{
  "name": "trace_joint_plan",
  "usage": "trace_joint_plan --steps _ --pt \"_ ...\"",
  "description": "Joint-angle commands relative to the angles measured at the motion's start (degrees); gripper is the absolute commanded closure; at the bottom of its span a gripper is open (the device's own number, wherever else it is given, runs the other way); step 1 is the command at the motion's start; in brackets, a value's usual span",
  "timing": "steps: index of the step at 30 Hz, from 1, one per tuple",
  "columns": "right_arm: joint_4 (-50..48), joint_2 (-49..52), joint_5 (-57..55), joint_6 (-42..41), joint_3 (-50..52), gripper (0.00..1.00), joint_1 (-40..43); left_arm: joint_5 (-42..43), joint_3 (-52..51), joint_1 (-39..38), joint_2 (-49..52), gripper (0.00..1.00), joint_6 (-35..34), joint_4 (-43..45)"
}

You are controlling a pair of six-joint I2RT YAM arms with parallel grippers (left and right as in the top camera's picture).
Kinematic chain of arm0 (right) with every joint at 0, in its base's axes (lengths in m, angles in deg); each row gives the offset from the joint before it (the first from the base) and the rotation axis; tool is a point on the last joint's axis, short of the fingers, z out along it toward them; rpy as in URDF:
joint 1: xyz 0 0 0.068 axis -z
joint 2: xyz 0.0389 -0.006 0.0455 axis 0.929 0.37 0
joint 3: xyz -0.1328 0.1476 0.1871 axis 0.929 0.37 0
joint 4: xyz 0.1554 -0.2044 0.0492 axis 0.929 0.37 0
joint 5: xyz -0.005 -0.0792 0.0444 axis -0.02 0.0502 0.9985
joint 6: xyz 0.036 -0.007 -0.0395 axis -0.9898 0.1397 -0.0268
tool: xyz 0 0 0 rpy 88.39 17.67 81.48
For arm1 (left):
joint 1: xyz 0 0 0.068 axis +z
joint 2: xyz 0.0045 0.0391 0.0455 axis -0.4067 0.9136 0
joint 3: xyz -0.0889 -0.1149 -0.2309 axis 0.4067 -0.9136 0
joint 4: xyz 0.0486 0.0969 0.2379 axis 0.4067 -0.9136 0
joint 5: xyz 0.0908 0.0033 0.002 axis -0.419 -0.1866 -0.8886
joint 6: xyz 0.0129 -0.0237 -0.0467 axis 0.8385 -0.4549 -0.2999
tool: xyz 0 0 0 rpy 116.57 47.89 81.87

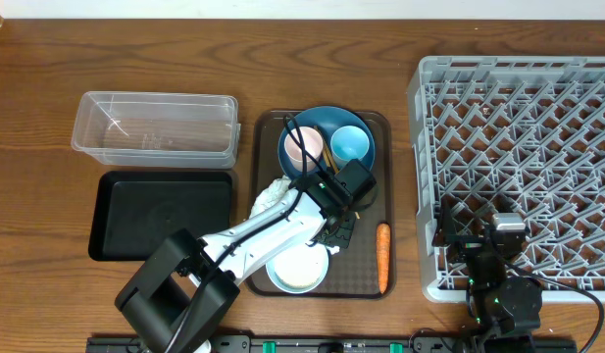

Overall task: Sort waste into correct bins and load items into the dishwasher rack
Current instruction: 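Close the left gripper on the crumpled white tissue and lift, then carry the tissue left and release it into the clear bin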

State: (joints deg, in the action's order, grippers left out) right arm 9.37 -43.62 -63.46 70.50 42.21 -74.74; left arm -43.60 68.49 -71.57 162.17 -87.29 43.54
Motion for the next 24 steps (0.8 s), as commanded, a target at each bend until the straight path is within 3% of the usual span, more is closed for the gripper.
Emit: trace_joint_plan --steps 1,12,18,24 --pt "0.2 0.0 -0.4 0.3 0.1 0.01 -0.5 -0.9 -0.2 0.0 -0.5 0.94 0.1 -0.4" --pt "0.2 0.0 -0.4 0.3 0.1 0.01 -0.5 -1.1 0.5 3.4 -16.6 0.94 0.1 -2.4" --pt "0.2 0.0 -0.4 0.3 0.1 0.01 -0.5 -2.0 0.5 10.7 -26.6 0.94 0.2 -6.6" --pt "0.2 0.0 -0.4 0.3 0.1 0.01 -0.5 -10.6 0.5 20.8 -32.2 0.94 0.2 -6.4"
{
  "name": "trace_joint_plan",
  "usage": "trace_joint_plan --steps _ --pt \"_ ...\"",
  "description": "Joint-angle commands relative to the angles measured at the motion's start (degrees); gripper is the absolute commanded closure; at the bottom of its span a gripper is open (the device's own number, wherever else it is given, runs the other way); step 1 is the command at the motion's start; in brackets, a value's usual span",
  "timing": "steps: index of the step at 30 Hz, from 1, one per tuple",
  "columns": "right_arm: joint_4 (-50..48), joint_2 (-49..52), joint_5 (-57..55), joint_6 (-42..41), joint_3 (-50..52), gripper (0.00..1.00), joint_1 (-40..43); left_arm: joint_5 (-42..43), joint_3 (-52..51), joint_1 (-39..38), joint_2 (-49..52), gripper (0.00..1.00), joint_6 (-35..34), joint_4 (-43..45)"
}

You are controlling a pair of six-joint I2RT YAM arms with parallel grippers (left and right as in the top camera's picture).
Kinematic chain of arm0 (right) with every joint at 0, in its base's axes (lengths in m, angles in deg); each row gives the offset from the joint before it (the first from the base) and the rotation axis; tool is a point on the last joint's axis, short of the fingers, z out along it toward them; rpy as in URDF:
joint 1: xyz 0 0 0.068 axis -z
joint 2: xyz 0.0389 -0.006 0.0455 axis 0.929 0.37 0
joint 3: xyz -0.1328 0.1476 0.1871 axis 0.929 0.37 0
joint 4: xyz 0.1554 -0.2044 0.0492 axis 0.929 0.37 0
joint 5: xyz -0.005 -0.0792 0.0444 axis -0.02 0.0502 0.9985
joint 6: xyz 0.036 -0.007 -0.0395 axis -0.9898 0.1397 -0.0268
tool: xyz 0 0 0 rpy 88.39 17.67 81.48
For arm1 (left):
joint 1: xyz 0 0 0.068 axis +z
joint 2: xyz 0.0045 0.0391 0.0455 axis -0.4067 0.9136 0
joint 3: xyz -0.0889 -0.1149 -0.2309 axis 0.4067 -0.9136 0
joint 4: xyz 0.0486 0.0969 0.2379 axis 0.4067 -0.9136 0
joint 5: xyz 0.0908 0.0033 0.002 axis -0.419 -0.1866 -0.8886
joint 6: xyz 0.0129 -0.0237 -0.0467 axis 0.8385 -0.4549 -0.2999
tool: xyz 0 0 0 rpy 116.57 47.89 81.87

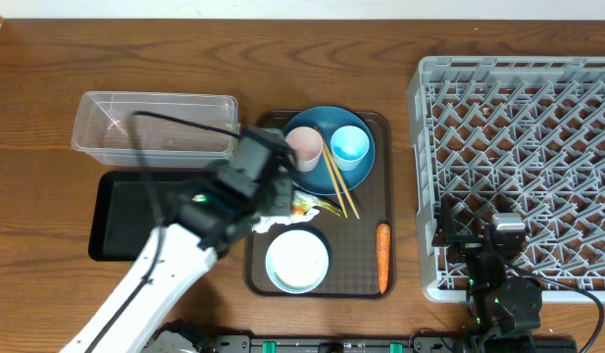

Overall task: Sort waste into correct bins and load items into the dishwasher rack
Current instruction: 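Carry the tissue left and release it into the clear bin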

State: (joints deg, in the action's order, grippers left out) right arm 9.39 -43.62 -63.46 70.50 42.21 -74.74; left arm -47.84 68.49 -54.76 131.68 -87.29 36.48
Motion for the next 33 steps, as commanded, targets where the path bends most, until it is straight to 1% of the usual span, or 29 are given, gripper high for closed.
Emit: trace_joint_plan --steps 1,8,14,20,24,29,33 --pt "0.2 0.0 -0.4 0.3 0.1 0.01 -0.5 -7.7 0.5 5.5 -2.0 0.94 0.2 1.4" --pt "0.2 0.0 -0.4 0.3 0.1 0.01 -0.5 -15.8 0.5 14.7 0.7 0.93 0.4 8.5" --pt "0.2 0.0 -0.4 0.3 0.1 0.01 -0.5 -16.0 0.5 20.5 6.1 0.92 1.9 17.5" --pt "0.2 0.0 -0.4 0.3 0.1 0.01 -0.5 -16.0 0.5 23.9 11.7 0.93 1.9 23.4" --pt "0.2 0.0 -0.4 0.3 0.1 0.01 -0.5 -15.9 0.5 24.3 15.0 0.93 1.9 24.5" --pt "0.2 0.0 -0.4 0.3 0.1 0.01 -0.5 -13.7 0.5 24.3 19.4 0.93 1.9 24.4" --pt "0.2 0.0 -0.4 0.3 0.1 0.01 -0.5 -13.3 0.5 24.3 21.1 0.93 1.9 23.5"
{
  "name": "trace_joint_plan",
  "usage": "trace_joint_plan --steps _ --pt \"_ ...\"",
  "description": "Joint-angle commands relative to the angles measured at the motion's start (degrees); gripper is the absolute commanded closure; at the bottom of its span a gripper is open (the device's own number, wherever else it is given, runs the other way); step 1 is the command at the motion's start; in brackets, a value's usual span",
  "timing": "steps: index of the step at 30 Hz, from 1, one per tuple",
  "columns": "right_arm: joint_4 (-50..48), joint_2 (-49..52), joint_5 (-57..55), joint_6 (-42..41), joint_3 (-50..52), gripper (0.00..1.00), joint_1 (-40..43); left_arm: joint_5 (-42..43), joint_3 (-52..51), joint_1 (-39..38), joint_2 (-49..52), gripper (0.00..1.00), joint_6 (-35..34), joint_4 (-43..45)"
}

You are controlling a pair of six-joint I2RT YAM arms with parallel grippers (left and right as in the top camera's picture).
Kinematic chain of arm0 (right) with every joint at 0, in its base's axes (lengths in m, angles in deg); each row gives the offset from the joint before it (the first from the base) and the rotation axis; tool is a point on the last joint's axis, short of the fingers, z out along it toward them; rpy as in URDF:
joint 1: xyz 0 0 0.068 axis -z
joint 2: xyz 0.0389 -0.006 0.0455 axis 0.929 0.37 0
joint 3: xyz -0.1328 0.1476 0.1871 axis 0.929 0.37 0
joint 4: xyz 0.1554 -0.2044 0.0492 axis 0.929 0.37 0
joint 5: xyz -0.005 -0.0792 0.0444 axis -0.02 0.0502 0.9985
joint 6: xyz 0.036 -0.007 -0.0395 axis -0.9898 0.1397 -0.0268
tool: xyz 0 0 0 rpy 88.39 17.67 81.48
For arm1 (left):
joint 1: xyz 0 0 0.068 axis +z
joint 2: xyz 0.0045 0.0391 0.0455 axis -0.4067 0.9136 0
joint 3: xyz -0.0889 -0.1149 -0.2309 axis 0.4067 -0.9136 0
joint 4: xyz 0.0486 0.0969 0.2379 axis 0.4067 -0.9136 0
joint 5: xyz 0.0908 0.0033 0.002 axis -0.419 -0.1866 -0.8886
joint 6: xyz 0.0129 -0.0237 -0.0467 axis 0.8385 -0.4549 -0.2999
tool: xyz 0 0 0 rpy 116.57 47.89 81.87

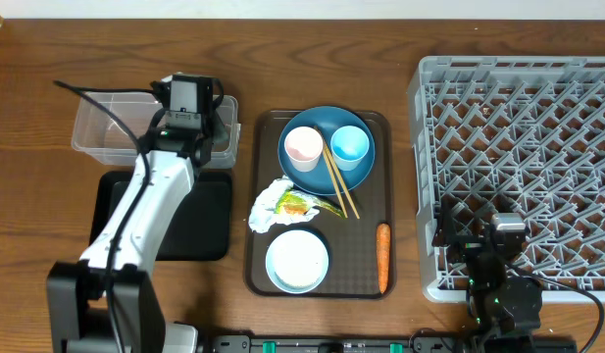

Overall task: Sort waste into correct bins and load items into the dishwasher rack
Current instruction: 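Carry the tissue left and release it into the clear bin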

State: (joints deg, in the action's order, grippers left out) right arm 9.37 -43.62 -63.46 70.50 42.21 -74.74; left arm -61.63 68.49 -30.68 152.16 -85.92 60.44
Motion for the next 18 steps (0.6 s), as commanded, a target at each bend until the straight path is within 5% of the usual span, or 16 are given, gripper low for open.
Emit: trace_joint_plan --steps 1,10,18 --pt "0.2 0.0 -0.4 0.3 0.1 0.01 -0.5 0.7 0.5 0.2 0.6 0.93 0.5 -0.9" --pt "0.2 0.0 -0.4 0.3 0.1 0.01 -0.5 12.0 0.5 0.2 0.6 0.93 0.5 -2.8" --pt "0.2 0.0 -0.4 0.3 0.1 0.01 -0.5 12.1 0.5 0.2 0.6 0.93 0.4 -6.9"
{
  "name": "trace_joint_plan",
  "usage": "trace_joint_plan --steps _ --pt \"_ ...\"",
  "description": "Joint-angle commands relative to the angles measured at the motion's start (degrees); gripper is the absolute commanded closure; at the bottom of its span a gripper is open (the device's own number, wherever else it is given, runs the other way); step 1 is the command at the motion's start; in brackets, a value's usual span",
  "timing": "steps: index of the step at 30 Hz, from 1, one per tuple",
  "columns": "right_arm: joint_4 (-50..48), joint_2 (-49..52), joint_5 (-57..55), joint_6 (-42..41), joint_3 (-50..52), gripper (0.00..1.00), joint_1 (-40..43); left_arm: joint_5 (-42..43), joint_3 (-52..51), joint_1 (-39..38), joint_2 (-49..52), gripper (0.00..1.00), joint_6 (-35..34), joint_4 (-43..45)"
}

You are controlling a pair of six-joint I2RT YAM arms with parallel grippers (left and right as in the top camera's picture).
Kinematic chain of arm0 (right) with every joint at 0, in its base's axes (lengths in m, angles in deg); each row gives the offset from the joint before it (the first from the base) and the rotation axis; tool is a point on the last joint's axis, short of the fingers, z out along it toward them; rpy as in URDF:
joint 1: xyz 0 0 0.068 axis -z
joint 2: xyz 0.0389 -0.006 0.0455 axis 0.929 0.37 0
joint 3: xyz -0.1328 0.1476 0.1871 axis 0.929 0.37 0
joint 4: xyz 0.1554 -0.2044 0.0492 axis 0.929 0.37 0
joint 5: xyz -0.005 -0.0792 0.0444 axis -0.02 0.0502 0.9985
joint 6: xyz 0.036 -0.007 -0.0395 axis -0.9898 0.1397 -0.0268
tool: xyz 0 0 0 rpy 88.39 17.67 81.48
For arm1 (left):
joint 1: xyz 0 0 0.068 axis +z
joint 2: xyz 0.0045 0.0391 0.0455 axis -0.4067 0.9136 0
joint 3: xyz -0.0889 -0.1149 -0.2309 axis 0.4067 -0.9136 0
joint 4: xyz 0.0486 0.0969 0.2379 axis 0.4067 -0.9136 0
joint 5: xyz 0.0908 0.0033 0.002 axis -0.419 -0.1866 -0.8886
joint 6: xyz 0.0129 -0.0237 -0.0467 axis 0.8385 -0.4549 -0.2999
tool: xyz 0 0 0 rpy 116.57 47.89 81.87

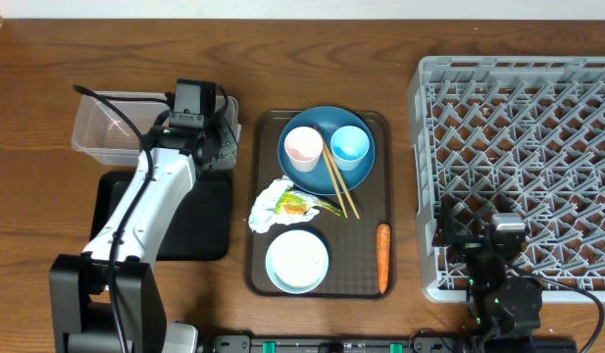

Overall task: Sort waste into correct bins and load items into the dishwasher rack
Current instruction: 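Carry the tissue left and release it into the clear bin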

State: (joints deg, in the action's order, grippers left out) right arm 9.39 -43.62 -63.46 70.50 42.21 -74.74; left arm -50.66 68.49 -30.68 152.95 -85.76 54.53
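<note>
My left gripper hangs over the right end of the clear plastic bin; its fingers are seen from above and their state is unclear. A brown tray holds a blue plate with a pink cup, a blue cup and chopsticks. Crumpled white paper with food scraps, a white bowl and a carrot also lie on it. My right gripper rests at the front edge of the grey dishwasher rack.
A black tray bin lies in front of the clear bin, partly under my left arm. The rack fills the right side of the table. A cable loops from the left arm over the clear bin.
My left wrist has shifted slightly toward the right end of the clear bin and turned a little. Everything on the brown tray and the right arm are unchanged.
My left gripper was down on the brown tray beside the chopsticks and the crumpled paper. Then it was off the tray's left edge, blurred. After that it stood over the clear bin, where it remains. The right arm stayed put.
</note>
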Motion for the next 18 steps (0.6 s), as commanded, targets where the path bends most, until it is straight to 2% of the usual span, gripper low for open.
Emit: trace_joint_plan --steps 1,9,18 --pt "0.2 0.0 -0.4 0.3 0.1 0.01 -0.5 1.2 0.5 0.2 -0.2 0.93 0.3 -1.5" --pt "0.2 0.0 -0.4 0.3 0.1 0.01 -0.5 11.6 0.5 0.2 -0.2 0.93 0.3 -2.1" --pt "0.2 0.0 -0.4 0.3 0.1 0.01 -0.5 12.9 0.5 0.2 -0.2 0.93 0.2 -2.1"
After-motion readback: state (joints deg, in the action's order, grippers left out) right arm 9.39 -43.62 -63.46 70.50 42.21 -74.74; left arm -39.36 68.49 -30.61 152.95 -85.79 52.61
